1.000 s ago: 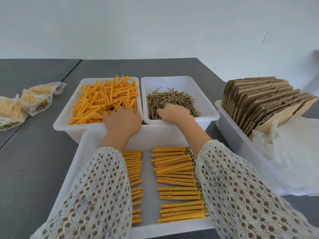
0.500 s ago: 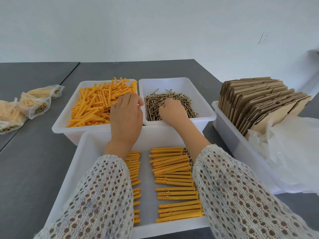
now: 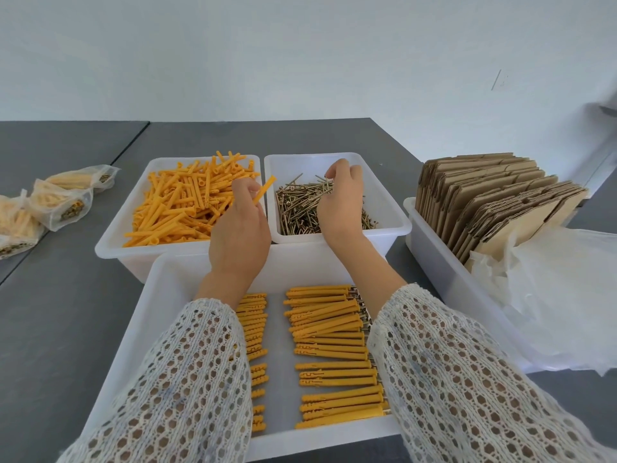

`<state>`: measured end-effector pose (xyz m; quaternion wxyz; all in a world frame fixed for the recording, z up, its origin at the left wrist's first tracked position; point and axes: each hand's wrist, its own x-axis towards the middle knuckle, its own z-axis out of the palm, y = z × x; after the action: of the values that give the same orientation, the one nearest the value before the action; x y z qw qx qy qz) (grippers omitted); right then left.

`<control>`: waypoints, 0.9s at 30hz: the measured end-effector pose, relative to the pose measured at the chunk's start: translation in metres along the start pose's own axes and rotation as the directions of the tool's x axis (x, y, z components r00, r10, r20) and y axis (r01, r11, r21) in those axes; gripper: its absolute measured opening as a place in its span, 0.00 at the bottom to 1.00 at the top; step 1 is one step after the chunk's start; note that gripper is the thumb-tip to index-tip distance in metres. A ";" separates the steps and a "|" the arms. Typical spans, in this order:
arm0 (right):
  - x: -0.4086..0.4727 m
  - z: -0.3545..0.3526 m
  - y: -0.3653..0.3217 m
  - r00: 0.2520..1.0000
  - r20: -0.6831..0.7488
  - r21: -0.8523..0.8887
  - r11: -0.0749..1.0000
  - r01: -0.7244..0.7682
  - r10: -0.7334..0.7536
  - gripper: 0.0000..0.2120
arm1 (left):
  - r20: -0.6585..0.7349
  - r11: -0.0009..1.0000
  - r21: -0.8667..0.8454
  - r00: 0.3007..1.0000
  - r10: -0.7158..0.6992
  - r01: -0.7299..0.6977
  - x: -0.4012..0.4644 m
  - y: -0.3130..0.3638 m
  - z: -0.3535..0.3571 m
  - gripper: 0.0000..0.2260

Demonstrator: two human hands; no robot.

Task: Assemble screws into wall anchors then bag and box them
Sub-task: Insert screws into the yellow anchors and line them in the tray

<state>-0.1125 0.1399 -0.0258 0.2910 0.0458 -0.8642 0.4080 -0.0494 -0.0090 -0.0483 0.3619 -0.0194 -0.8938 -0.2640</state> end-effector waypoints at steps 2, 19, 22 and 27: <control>-0.002 0.001 -0.003 0.995 -0.057 0.028 0.996 0.083 -0.081 0.20 | 0.032 1.000 0.019 0.999 -0.008 0.007 0.001 -0.001 -0.001 0.07; -0.014 0.013 -0.034 0.947 0.158 0.523 0.789 -0.322 0.281 0.27 | 0.075 0.981 0.186 0.997 0.036 -0.050 0.002 -0.006 0.006 0.23; -0.012 0.008 -0.035 0.866 0.342 0.624 0.601 -0.500 0.366 0.27 | 0.084 0.983 0.181 0.996 -0.006 -0.009 0.002 -0.005 0.007 0.23; -0.011 0.004 -0.038 0.803 0.508 0.605 0.535 -0.590 0.311 0.23 | 0.104 0.981 0.193 0.994 -0.032 0.011 0.002 -0.006 0.007 0.23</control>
<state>-0.0933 0.1098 -0.0075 -0.0244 0.0009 -0.6393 0.7686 -0.0564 -0.0110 -0.0534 0.3110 0.0114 -0.9334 -0.1789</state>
